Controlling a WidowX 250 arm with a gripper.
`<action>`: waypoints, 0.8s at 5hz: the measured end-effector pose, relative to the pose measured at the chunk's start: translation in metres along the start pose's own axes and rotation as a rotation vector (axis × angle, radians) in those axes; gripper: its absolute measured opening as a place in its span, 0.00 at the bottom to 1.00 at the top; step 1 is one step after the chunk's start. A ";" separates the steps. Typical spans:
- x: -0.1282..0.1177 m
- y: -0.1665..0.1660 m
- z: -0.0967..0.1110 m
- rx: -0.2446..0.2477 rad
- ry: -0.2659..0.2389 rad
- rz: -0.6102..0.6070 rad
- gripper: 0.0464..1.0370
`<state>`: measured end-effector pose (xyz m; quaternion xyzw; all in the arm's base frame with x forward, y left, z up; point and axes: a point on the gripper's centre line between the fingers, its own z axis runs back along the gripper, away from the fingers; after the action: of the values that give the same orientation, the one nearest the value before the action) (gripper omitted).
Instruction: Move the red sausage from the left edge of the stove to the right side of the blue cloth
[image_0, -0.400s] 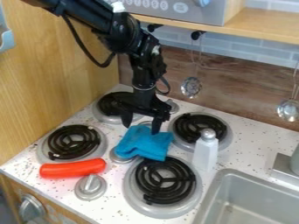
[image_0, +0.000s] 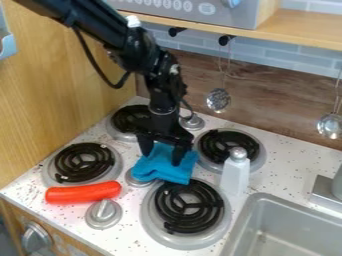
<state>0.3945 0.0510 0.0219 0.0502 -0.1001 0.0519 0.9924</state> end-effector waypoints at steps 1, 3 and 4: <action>-0.005 0.032 0.001 -0.066 0.037 -0.192 0.96; -0.024 0.076 0.036 -0.076 0.077 -0.425 0.96; -0.029 0.082 0.046 -0.124 0.049 -0.549 0.96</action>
<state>0.3485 0.1246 0.0679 0.0131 -0.0617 -0.2236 0.9726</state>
